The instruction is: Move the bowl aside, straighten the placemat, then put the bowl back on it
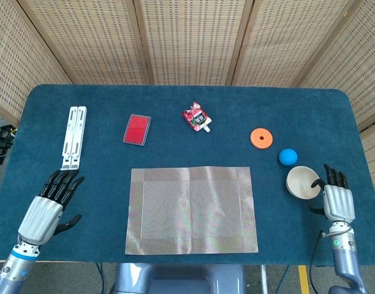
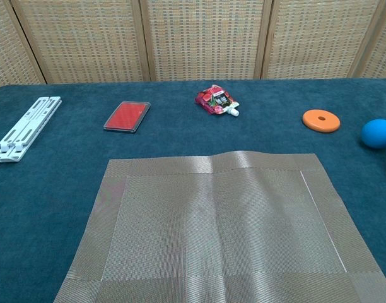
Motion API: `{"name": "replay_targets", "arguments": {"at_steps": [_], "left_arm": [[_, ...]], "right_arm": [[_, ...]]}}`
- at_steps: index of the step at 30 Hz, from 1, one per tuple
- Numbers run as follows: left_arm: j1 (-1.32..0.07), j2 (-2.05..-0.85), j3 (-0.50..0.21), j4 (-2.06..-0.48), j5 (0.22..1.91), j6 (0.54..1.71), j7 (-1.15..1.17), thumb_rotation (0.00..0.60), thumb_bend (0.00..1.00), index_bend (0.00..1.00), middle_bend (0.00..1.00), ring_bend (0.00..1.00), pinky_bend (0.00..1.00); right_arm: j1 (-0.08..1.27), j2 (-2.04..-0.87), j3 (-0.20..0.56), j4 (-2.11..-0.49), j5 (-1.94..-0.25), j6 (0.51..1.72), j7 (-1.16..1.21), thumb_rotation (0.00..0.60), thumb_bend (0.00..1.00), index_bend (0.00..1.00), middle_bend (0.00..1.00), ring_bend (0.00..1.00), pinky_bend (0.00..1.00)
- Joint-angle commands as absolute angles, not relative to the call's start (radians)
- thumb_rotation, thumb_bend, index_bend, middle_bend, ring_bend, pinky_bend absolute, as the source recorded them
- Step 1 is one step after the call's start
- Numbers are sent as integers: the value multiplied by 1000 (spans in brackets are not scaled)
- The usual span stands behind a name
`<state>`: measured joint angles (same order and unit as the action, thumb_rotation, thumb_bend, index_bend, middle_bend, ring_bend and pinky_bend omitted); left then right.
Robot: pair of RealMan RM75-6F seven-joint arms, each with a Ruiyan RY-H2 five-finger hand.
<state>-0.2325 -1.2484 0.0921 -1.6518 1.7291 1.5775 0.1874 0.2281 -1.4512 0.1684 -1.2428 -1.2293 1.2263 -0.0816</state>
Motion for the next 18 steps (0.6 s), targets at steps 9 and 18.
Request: {"name": "replay_targets", "arguments": {"at_steps": [9, 18], "left_arm": [[-224, -1240, 64, -1647, 1712, 1564, 158, 600, 198, 18, 0, 0, 0], [-220, -1237, 51, -1643, 1711, 1549, 140, 600, 198, 40, 0, 0, 0]], "right_arm": [[285, -1580, 182, -1046, -1205, 1148, -60, 600, 280, 570, 44, 0, 0], [312, -1673, 181, -892, -1223, 1124, -3, 600, 377, 681, 127, 0, 0]]}}
